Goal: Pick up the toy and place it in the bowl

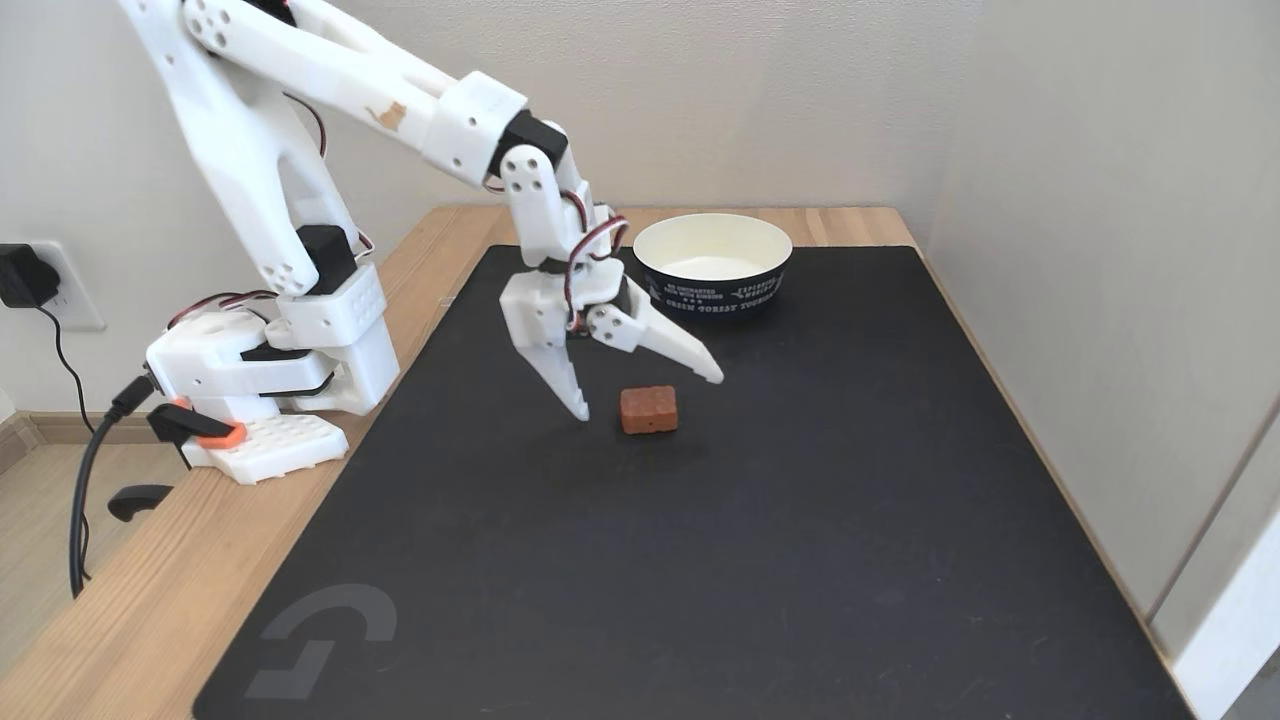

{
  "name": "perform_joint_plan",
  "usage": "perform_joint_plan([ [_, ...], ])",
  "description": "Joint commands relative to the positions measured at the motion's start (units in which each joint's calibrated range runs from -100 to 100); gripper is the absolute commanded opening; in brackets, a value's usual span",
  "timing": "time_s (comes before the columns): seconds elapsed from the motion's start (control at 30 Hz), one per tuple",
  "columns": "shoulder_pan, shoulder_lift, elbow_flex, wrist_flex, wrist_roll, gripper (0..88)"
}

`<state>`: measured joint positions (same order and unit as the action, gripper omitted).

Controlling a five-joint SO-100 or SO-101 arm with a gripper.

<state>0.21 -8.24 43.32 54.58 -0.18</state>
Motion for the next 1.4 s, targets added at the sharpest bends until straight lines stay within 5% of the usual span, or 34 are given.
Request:
perform_joint_plan([
  [0.0, -0.8, 2.9, -3.8, -0.5, 0.4, 48.6],
  [0.53, -0.9, 10.4, -8.8, -0.6, 0.3, 48.2],
  [0.9, -0.8, 10.4, -8.8, 0.0, 0.1, 4.1],
  [1.2, -1.0, 7.0, -11.5, -0.5, 0.0, 2.5],
  [1.37, -5.5, -8.8, -11.9, -7.3, -2.5, 2.4],
])
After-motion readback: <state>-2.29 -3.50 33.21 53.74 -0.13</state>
